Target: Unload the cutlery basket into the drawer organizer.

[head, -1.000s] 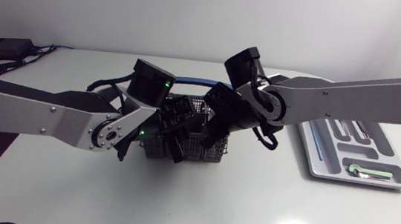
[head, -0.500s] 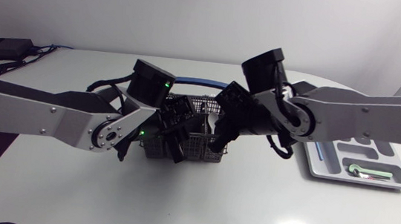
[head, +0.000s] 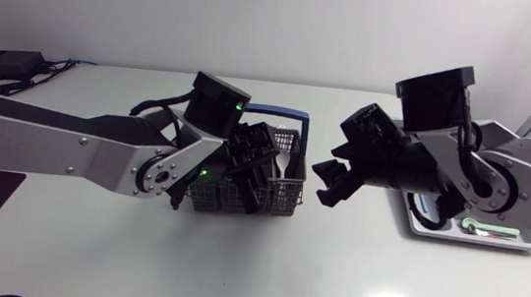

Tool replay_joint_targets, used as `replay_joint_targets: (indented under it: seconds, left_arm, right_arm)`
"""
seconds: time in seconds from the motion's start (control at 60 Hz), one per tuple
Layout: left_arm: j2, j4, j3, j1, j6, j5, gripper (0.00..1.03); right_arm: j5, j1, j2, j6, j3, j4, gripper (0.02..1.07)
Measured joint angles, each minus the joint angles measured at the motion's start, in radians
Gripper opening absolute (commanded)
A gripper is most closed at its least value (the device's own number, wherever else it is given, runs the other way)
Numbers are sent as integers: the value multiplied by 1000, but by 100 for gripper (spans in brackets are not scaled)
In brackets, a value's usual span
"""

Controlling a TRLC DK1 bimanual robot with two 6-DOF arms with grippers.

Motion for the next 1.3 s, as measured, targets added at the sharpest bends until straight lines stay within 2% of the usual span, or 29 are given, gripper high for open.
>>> replay_joint_targets:
  seconds: [0.283, 0.867, 1.3]
  left_arm:
    - [76, -6, 105, -17, 0, -32, 46]
    - [225, -155, 315, -24, 0, -45, 46]
    - [234, -277, 365, -28, 2, -53, 33]
  right_arm:
    - [-32, -21, -24, -1, -77, 9, 72]
    - [-88, -70, -85, -5, -139, 43, 72]
    - [-107, -90, -106, -6, -163, 51, 73]
